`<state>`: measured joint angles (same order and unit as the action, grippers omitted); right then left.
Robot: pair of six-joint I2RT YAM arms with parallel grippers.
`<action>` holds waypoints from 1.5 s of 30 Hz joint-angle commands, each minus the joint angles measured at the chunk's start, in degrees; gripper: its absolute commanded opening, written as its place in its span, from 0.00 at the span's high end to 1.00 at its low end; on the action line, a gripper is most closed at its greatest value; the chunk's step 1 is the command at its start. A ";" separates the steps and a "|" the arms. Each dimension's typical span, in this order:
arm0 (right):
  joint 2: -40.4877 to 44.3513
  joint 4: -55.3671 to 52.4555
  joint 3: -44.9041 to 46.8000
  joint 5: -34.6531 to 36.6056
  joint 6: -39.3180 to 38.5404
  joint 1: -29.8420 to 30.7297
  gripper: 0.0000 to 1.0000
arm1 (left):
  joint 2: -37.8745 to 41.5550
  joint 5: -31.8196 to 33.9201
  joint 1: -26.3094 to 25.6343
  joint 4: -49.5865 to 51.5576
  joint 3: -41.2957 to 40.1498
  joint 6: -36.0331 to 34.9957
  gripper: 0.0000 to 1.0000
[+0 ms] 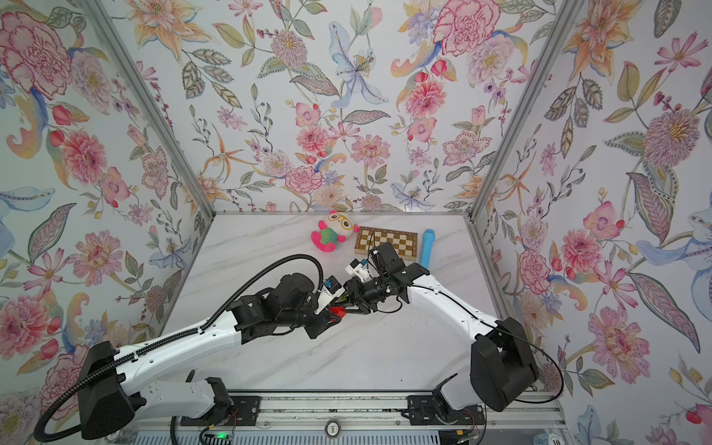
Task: Assemble the letter r with lego
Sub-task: Pick up the lego brick from the center of the board.
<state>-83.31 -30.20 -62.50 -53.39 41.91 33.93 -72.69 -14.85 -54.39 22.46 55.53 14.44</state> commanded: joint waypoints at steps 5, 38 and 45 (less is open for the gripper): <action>2.27 -0.68 1.68 -1.40 -0.08 0.87 0.56 | 1.57 -1.47 1.16 1.55 -0.77 -2.28 0.75; -5.18 -15.62 -11.29 8.89 -11.98 -12.28 0.73 | -0.66 -4.30 27.02 -14.45 -5.50 10.16 0.26; -6.96 -16.71 -13.79 9.72 -12.29 -12.87 0.73 | -33.89 -10.07 27.77 -13.14 19.68 4.74 0.41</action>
<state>-89.97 -44.31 -74.37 -44.95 31.35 21.32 -100.79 -20.64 -26.26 9.17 68.47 21.52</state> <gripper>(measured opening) 0.343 0.593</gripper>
